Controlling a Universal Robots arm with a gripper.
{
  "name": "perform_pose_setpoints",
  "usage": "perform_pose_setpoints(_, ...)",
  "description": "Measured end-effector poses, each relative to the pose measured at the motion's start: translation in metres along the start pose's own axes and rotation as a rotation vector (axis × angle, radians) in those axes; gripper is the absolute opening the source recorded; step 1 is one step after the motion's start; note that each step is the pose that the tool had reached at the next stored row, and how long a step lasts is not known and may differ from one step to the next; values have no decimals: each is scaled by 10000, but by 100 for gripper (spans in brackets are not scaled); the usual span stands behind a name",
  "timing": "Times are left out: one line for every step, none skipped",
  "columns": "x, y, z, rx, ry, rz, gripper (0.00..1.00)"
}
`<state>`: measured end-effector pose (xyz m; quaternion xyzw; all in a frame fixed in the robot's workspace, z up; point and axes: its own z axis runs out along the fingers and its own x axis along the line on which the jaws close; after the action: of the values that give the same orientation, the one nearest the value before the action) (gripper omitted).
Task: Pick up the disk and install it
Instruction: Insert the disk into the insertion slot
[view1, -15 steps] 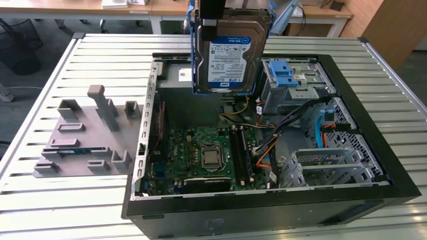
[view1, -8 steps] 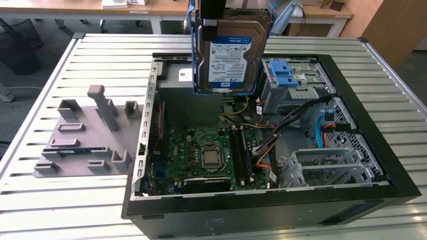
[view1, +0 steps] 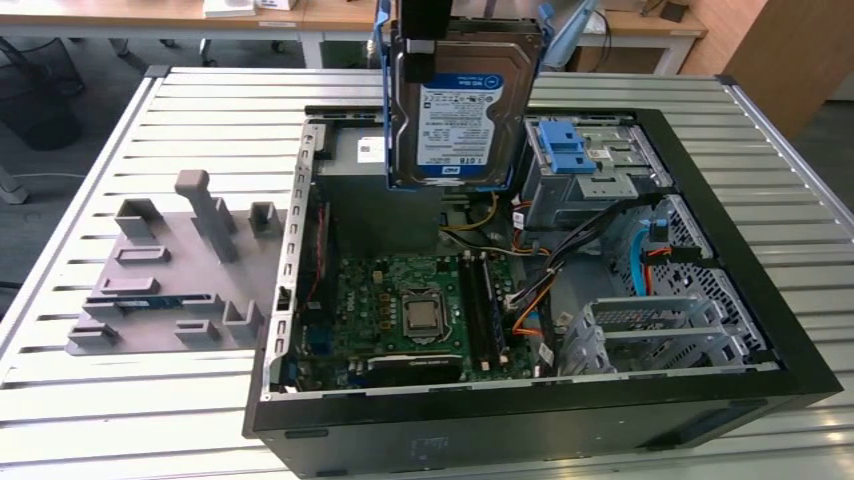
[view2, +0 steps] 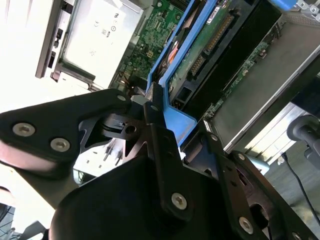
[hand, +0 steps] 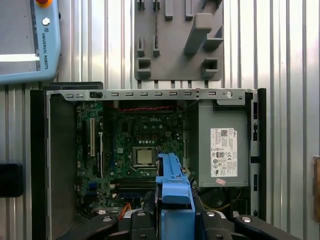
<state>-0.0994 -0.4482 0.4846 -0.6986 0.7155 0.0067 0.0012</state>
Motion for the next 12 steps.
perform_pose_setpoints(18, -1, 0, 0, 0, -1, 36)
perform_pose_setpoints(42, -2, -1, -1, 2, -1, 36)
perform_pose_setpoints(73, -2, 0, -1, 1, -1, 36)
perform_pose_setpoints(109, -2, 2, 1, -1, -1, 36)
perform_pose_setpoints(146, -3, 3, 1, -1, -1, 36)
perform_pose_setpoints(179, -4, 3, 0, 0, -2, 36)
perform_pose_setpoints(212, -5, 5, 0, 0, -2, 36)
perform_pose_setpoints(240, -5, 6, 1, -1, -2, 36)
perform_pose_setpoints(263, -6, 6, 1, -1, -1, 36)
perform_pose_setpoints(285, -6, 6, 0, 1, -1, 36)
perform_pose_setpoints(305, -7, 5, -1, 2, -2, 36)
perform_pose_setpoints(325, -7, 6, 0, 2, -1, 36)
